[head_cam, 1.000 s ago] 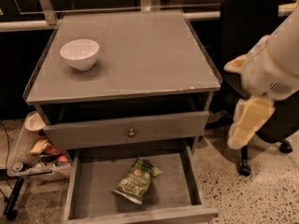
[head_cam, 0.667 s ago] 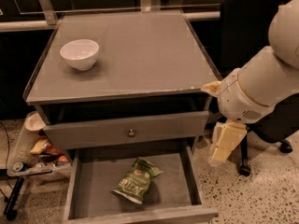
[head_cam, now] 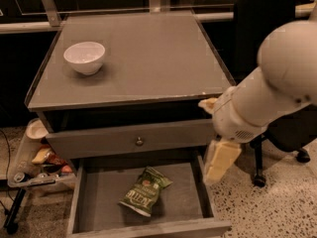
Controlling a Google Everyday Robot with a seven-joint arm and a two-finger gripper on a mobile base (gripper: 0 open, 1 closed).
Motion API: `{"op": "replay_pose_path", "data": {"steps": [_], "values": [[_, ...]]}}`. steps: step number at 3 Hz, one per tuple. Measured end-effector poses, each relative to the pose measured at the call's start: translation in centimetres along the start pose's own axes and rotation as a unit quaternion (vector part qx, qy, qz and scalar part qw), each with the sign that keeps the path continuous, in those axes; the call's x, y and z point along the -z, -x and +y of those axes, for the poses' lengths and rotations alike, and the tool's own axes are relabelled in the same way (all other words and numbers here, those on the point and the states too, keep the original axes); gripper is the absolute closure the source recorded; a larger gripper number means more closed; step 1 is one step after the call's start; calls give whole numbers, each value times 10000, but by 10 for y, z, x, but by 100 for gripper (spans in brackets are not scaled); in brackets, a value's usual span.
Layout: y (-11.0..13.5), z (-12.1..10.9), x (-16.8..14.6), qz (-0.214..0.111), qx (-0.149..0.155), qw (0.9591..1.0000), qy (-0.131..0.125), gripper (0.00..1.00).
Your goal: Pick green jalapeno chip bag from middle drawer and place on counter
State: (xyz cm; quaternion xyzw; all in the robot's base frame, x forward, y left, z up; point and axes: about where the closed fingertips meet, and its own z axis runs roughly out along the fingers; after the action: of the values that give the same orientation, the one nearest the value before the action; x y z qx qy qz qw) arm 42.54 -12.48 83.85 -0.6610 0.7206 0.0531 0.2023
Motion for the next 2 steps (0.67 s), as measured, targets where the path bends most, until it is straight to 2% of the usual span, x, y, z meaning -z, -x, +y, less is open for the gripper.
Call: {"op": "replay_pose_path", "data": {"steps": [1, 2], "values": [[16, 12, -75, -177, 203, 9995, 171, 0], [25, 13, -144, -426, 418, 9979, 232, 0]]}}
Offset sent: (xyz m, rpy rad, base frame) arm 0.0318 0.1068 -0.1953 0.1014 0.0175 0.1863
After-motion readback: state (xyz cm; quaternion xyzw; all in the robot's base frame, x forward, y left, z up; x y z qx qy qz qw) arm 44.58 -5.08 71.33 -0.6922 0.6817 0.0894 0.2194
